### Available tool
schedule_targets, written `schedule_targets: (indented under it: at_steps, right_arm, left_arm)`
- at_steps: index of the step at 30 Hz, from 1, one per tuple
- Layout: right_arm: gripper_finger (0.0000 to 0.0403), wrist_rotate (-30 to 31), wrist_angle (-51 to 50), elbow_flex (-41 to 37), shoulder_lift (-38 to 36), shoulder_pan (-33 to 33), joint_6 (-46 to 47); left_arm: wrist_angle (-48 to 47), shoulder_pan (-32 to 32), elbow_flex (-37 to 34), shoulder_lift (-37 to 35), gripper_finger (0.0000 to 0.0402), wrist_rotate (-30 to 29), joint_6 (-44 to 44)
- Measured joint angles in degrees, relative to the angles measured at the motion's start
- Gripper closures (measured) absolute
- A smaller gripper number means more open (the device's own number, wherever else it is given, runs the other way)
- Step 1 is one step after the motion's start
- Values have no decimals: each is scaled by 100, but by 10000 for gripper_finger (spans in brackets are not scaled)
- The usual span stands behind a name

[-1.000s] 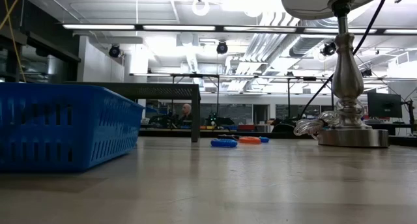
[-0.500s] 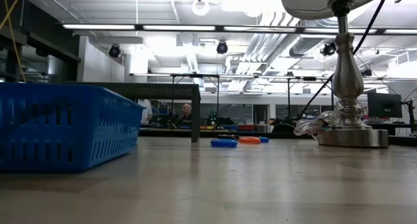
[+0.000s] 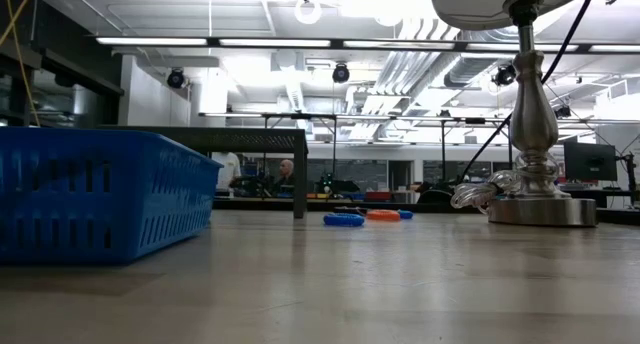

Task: Pick & Place Office Desk Supplies
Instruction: Put the bottom orange spring keychain into the green bin

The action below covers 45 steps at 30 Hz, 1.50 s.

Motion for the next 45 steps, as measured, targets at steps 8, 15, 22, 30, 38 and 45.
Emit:
schedule_targets:
  at_steps: [8,15,22,30,38,45]
  right_arm:
    - [380,2,0,0,0,-2,0]
    - [380,2,0,0,0,-2,0]
    - [367,8,0,0,0,-2,22]
    - [311,17,-2,0,0,0,29]
    - [288,16,-7,0,0,7,-83]
    - [292,17,-45,0,0,5,-85]
  left_arm:
    - [-2,0,0,0,356,0,5]
    - [0,0,0,0,368,0,84]
    - [-2,0,0,0,370,0,84]
    - [-2,2,0,0,371,-2,73]
    - [-75,-125,0,0,371,263,-416]
    - [-533,-377,0,0,371,299,-1196]
